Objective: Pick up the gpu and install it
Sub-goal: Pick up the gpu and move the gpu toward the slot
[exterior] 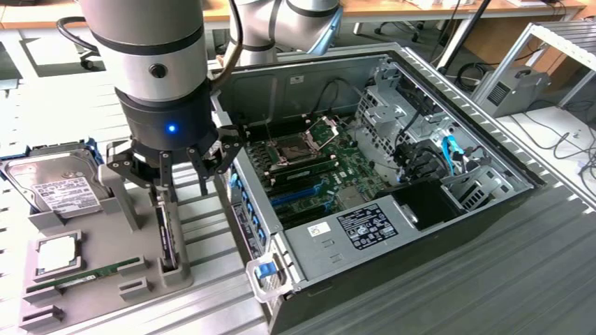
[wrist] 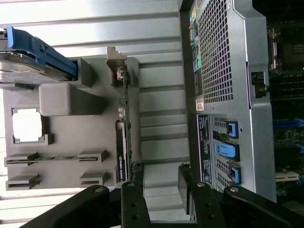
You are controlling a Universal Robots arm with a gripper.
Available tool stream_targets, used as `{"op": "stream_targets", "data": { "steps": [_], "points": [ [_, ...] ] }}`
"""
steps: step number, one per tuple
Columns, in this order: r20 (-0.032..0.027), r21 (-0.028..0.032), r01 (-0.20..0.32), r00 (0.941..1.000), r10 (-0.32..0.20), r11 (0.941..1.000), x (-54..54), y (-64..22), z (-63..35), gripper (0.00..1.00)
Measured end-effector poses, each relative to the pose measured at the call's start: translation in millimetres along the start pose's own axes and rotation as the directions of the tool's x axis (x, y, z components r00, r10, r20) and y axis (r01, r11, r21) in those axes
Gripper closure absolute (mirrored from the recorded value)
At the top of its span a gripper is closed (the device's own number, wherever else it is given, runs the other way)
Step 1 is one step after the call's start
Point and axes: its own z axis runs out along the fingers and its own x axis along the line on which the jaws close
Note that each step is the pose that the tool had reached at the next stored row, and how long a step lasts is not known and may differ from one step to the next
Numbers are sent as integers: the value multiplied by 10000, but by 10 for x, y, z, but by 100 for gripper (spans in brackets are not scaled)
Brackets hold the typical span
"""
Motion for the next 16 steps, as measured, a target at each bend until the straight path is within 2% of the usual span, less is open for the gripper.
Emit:
{"op": "stream_targets", "data": {
  "steps": [16],
  "points": [
    [0,-1,0,10000,0,10000,1,-2,47,58]
  ]
}}
